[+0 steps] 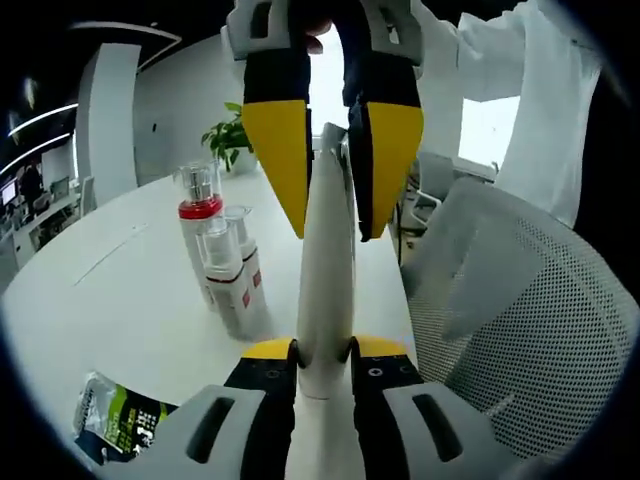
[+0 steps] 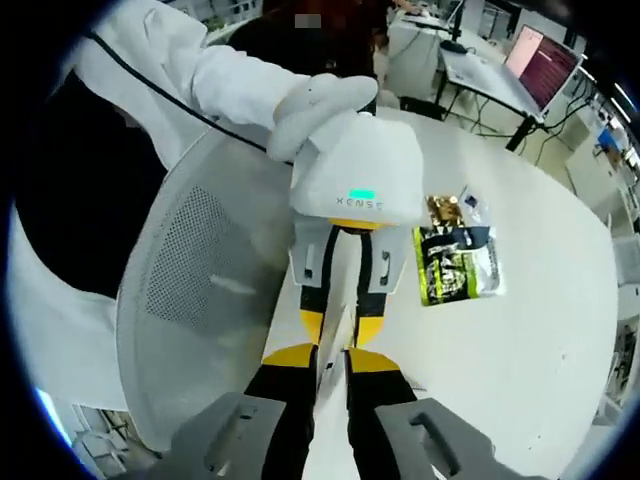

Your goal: Arrange the skincare products in the storage area until every visible bottle or jar stands upright without overlapping.

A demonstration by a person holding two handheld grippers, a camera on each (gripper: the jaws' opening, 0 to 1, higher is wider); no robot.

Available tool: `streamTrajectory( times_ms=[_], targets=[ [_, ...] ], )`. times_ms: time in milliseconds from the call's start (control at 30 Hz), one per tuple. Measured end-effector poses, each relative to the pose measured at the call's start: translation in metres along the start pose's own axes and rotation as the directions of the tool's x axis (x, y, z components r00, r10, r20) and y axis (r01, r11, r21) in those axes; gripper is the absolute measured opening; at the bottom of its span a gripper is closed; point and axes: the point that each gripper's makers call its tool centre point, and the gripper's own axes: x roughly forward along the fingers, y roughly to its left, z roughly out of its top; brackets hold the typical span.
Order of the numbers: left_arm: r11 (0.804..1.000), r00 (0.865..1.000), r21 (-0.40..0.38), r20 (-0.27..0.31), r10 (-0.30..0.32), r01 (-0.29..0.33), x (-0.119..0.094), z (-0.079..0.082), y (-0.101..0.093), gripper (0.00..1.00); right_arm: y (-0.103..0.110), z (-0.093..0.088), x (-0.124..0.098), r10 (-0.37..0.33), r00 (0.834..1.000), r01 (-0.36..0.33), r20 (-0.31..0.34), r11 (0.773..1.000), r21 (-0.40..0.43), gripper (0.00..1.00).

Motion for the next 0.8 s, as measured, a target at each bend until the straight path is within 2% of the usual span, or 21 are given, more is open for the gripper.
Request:
streamTrajectory(
  times_ms=[133, 233, 333, 400, 500, 600, 800],
  targets=[
    [1.0, 1.0, 0.0, -0.003, 0.019, -0.019, 0.001, 0.0, 0.004, 0.15, -0.008, -0.001, -0.002, -0.016, 1.0, 0.016, -0.01, 1.0, -0.019, 0.0],
    [0.993, 0.994, 0.062, -0.044, 0.099, -0.097, -0.001, -0.006, 0.018, 0.19, -0.018, -0.002, -0.004, -0.056, 0.998, 0.055, -0.017, 0.998, -0.029, 0.0],
    [0.993, 0.993, 0.033, -0.043, 0.114, -0.113, -0.002, -0.007, 0.024, 0.15, -0.029, -0.002, -0.004, -0.071, 0.997, 0.071, -0.012, 0.997, -0.016, 0.0],
    [0.983, 0.983, 0.014, -0.042, 0.181, -0.18, -0.008, -0.008, 0.037, 0.17, -0.038, -0.002, -0.005, -0.089, 0.996, 0.089, -0.005, 0.996, -0.013, 0.0],
    [0.971, 0.971, -0.03, -0.021, 0.239, -0.239, -0.015, -0.006, 0.05, 0.17, -0.049, -0.002, -0.005, -0.106, 0.994, 0.106, -0.003, 0.994, -0.012, 0.0],
    [0.965, 0.966, -0.04, -0.001, 0.259, -0.258, -0.022, -0.005, 0.057, 0.16, -0.06, -0.003, -0.006, -0.12, 0.993, 0.12, 0.0, 0.993, -0.014, 0.0],
    [0.956, 0.958, -0.061, -0.001, 0.288, -0.288, -0.026, -0.008, 0.063, 0.21, -0.077, -0.006, -0.009, -0.123, 0.992, 0.123, 0.003, 0.992, -0.004, 0.0]
  ],
)
